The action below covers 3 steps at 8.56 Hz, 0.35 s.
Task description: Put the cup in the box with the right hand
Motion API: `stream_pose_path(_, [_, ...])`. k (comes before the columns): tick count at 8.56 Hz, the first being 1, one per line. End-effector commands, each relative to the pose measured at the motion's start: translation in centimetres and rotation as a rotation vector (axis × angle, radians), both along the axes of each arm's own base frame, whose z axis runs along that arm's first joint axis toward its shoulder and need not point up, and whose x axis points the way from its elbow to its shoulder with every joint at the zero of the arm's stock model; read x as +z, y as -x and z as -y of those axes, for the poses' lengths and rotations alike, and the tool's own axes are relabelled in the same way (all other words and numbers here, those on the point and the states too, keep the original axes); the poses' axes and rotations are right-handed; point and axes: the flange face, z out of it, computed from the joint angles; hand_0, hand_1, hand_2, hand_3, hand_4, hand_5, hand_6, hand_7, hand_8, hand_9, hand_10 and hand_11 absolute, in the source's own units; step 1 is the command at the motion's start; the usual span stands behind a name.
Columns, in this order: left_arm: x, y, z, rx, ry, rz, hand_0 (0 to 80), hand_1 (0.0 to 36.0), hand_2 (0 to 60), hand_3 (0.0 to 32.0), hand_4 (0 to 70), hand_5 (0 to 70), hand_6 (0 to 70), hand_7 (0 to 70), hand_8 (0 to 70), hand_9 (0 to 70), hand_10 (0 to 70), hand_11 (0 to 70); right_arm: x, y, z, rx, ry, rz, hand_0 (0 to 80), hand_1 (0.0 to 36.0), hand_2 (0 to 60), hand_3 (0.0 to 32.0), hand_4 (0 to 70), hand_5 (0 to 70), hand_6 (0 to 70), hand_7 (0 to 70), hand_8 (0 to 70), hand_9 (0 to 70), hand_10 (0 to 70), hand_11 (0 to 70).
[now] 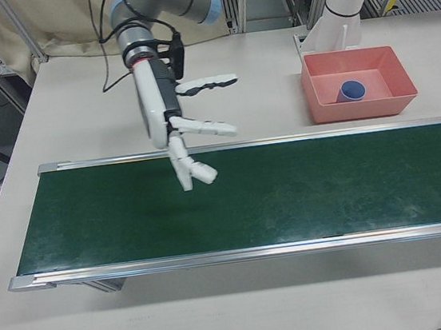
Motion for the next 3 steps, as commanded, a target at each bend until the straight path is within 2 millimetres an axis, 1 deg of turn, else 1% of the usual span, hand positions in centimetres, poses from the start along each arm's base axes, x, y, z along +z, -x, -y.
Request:
stream_pose_path(1, [0.1, 0.0, -0.1, 0.0, 0.003, -0.001, 0.0, 0.0, 0.0, 0.0, 0.0, 0.0, 0.0, 0.0, 0.0, 0.0, 0.0, 0.0, 15.4, -11.3, -1.6, 0.11, 0.05, 0.014, 53.2, 14.0, 6.0, 0.0, 32.2, 5.7, 6.9, 23.8, 12.3, 22.2, 5.5, 9.3])
stream_pose_path(2, [0.1, 0.0, -0.1, 0.0, 0.002, 0.001, 0.0, 0.0, 0.0, 0.0, 0.0, 0.0, 0.0, 0.0, 0.0, 0.0, 0.0, 0.0, 18.6, -13.0, -2.3, 0.146, 0.085, 0.021, 53.0, 12.7, 3.1, 0.0, 33.4, 5.5, 6.9, 24.1, 12.3, 22.2, 5.5, 9.3])
stream_pose_path(3, [0.0, 0.0, -0.1, 0.0, 0.001, 0.0, 0.0, 0.0, 0.0, 0.0, 0.0, 0.0, 0.0, 0.0, 0.0, 0.0, 0.0, 0.0, 19.8, -13.5, -3.7, 0.155, 0.115, 0.022, 52.1, 13.6, 6.4, 0.0, 32.9, 5.5, 7.0, 24.5, 12.3, 22.2, 5.4, 9.1])
